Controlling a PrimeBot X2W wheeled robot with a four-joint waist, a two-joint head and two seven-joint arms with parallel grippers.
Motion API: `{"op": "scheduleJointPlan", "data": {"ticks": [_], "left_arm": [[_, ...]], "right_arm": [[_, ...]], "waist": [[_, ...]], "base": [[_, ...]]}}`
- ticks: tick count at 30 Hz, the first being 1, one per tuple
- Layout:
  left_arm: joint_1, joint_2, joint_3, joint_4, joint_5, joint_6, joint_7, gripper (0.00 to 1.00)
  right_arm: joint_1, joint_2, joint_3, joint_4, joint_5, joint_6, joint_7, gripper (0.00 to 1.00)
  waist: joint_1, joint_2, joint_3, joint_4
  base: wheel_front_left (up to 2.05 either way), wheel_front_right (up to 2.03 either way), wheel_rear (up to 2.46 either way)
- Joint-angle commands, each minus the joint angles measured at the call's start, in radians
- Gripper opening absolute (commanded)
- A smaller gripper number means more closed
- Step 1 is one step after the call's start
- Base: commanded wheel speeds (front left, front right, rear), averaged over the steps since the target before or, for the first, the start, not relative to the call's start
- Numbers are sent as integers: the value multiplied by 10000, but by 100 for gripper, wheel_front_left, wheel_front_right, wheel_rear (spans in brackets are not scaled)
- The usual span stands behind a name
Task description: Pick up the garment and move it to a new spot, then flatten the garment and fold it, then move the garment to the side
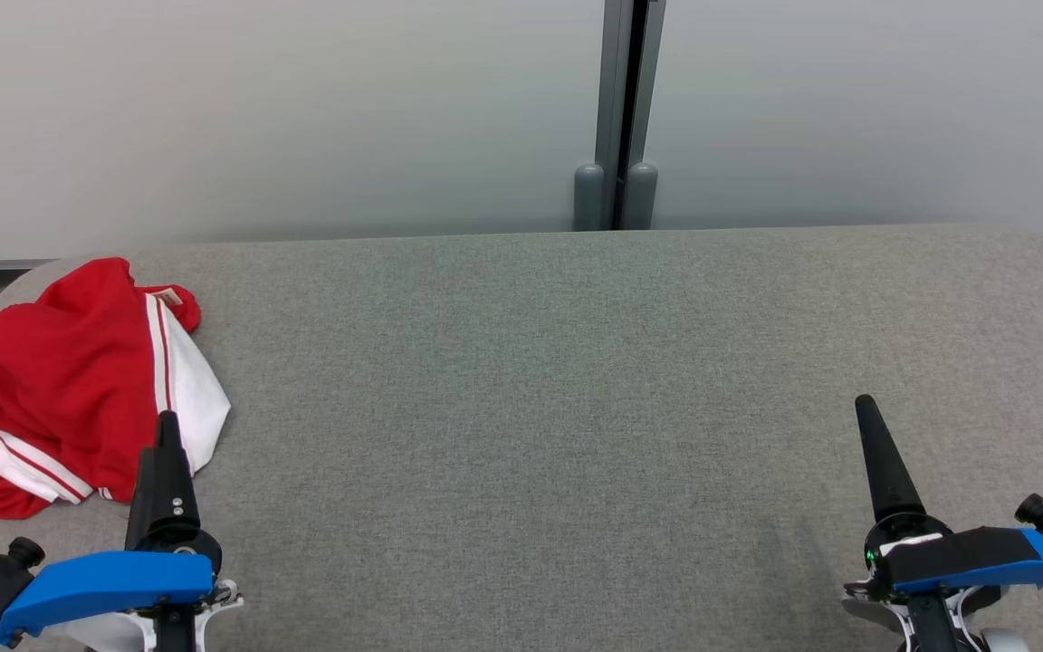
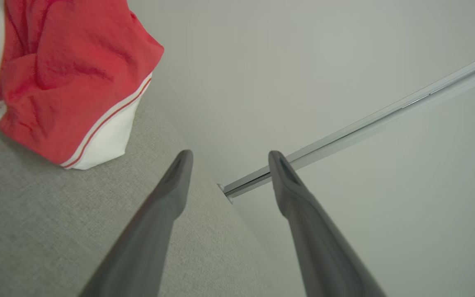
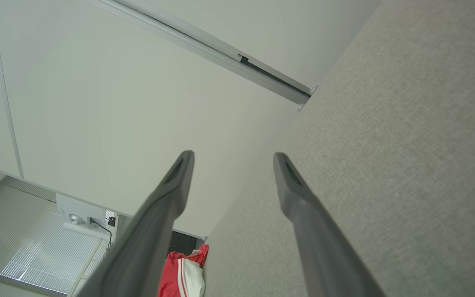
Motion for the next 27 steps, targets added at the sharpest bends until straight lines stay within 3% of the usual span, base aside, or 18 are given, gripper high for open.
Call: {"op": "scheduleJointPlan", "data": {"ticks": [1,12,27], "left_arm": [[-290,73,-29,-172,403,42,-109,100],[-280,80,-171,-301,2564,237,-474,100],[-279,83,-222,-288,4701,330,-891,100]], "right_arm": [[-265,-58,56,-185,-335,14,-114,100],[-320,-66,330,-313,-1938,16,-477,100],[-196,-75,577,-446,-3933,19,-898,100]], "waist": [[-1,0,4,2],[-1,0,52,23],[-1,0,68,73]], "base": [[0,0,0],[0,0,0],[0,0,0]]}}
